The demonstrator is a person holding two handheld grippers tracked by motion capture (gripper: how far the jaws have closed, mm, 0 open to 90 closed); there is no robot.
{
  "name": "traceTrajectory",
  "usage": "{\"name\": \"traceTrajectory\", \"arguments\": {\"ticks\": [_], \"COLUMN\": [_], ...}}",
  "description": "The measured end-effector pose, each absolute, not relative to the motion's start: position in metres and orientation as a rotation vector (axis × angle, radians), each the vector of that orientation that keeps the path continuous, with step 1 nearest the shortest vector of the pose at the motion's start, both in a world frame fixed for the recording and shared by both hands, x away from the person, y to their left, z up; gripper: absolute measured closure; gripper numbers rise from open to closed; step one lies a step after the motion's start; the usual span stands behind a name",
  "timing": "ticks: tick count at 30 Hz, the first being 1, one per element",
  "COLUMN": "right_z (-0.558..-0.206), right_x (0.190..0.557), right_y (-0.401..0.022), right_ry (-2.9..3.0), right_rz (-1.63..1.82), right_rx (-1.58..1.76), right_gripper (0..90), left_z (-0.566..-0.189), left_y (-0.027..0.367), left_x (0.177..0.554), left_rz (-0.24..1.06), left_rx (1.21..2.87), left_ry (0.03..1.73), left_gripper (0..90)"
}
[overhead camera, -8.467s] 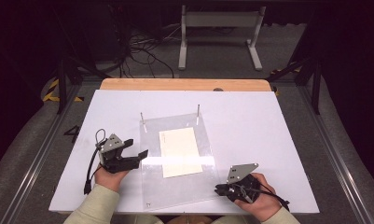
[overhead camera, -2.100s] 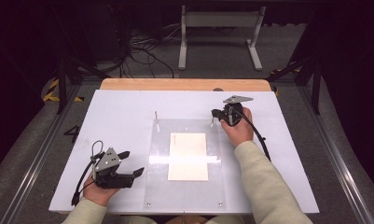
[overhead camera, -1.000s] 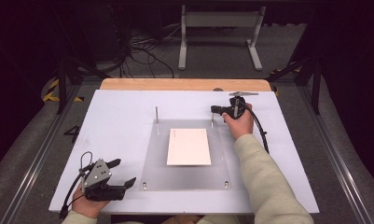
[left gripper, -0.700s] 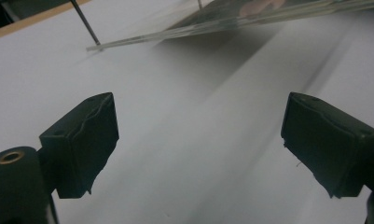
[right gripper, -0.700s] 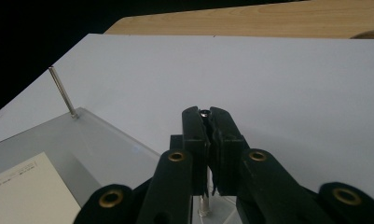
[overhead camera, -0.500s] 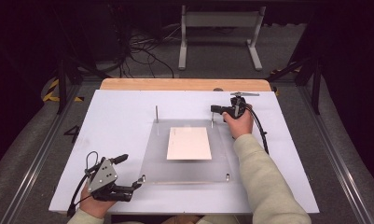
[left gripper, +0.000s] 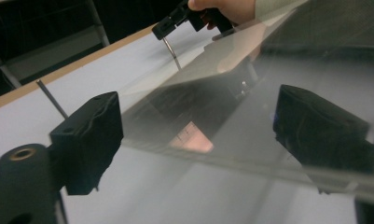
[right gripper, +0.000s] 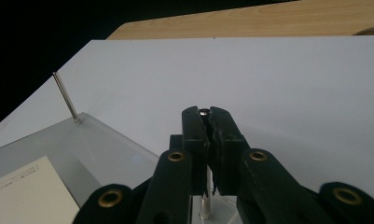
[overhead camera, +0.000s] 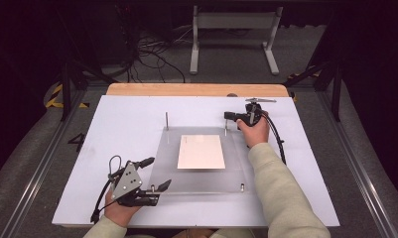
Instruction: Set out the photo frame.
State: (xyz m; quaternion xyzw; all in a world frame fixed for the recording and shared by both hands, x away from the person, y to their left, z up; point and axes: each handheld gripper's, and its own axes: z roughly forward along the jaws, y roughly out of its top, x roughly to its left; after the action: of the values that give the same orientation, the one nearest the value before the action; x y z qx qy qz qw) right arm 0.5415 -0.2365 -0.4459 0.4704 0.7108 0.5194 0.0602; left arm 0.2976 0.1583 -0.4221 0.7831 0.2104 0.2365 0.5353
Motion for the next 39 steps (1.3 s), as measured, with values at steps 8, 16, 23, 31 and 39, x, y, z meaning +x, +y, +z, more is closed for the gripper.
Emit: {"name": "traceTrajectory", "arguments": {"ticks": [8, 16, 23, 31, 39], "right_z": [-0.445, -0.443, -0.430, -0.407, -0.384], "right_x": [0.540, 0.538, 0.520, 0.472, 0.408], "right_y": [-0.235, -0.237, -0.247, -0.268, -0.282], "right_ry": [2.146, 2.136, 2.130, 2.134, 2.109], "right_rz": [1.552, 1.569, 1.486, 1.548, 1.588], "right_rx": [1.416, 1.500, 1.409, 1.205, 0.981], "right_gripper": [85.2, 76.3, 66.7, 60.0, 56.1], "left_z": [-0.421, -0.418, -0.415, -0.410, -0.405], "left_y": [0.150, 0.150, 0.150, 0.150, 0.153], "left_x": [0.292, 0.294, 0.295, 0.298, 0.302], "left_rz": [0.711, 0.690, 0.680, 0.657, 0.617], "left_rx": [1.919, 1.938, 1.940, 1.936, 1.942], "left_ry": [0.479, 0.491, 0.493, 0.487, 0.479], "left_gripper": [47.9, 48.3, 48.6, 48.6, 48.7]}}
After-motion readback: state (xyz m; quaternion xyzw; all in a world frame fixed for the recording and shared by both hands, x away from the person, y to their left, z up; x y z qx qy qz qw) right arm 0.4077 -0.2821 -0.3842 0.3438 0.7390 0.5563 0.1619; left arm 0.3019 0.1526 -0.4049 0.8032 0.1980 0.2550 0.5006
